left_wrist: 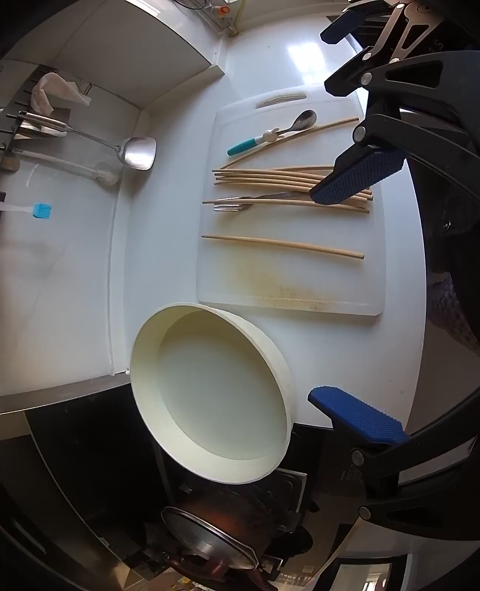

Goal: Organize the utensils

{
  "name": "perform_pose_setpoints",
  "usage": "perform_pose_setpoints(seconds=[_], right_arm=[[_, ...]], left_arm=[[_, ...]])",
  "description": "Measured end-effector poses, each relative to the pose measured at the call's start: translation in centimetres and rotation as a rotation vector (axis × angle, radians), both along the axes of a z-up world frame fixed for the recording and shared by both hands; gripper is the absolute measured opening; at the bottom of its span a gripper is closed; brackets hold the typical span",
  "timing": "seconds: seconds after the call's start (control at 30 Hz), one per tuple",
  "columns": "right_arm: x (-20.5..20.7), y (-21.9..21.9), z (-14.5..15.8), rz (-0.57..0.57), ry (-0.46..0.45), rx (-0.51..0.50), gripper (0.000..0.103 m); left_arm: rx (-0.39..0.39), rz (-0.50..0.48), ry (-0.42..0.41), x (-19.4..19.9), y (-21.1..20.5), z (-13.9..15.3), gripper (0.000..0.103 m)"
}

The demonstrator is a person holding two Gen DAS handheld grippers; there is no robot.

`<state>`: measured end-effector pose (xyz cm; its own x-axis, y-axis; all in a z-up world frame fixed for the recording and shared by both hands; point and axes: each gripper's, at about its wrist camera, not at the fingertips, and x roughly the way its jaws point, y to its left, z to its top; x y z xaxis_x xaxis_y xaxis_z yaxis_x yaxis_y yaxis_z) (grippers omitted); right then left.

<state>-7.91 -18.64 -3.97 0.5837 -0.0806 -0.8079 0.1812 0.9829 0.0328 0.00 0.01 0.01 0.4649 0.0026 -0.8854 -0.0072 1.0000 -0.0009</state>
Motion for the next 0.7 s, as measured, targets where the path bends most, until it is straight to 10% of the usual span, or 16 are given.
perform_pose_setpoints(seconds=[0.7], right_arm=[[0.04,0.04,0.34,-0.004,-0.008,0.007,0.094]], left_arm=[[0.012,0.001,-0.007,0.03,0.49,0.21,0.097]])
